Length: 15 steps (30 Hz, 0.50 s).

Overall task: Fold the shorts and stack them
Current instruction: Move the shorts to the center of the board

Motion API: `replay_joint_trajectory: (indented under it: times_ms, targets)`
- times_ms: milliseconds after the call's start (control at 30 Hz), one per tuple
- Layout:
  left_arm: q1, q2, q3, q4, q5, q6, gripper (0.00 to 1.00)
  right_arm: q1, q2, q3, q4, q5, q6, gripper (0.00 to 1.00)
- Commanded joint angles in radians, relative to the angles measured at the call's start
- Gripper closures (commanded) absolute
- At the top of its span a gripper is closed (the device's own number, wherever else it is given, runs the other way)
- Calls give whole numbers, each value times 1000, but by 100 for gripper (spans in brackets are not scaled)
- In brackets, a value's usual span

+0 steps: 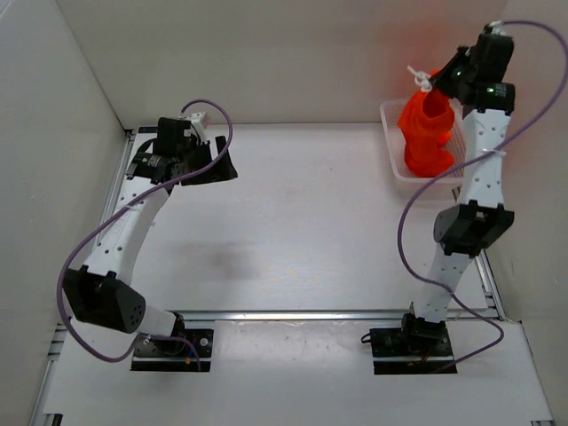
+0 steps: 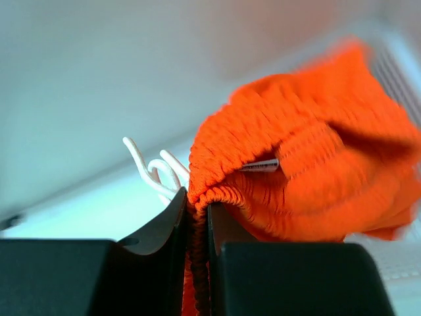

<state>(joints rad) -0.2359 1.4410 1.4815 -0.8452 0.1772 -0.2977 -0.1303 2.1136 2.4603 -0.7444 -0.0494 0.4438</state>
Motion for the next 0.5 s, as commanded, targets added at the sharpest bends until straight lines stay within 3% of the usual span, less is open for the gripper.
replay_joint_trajectory:
  times_ms: [0, 267, 467]
  targets:
    - [6, -135, 5, 5, 6, -15, 0, 73, -236, 72, 62, -142, -18, 100]
    - [167, -156, 227, -193, -74, 2, 0, 285, -461, 45, 96, -263, -5, 100]
    - [273, -177, 332, -218, -33, 20, 0, 371, -576, -154, 186, -282, 73, 100]
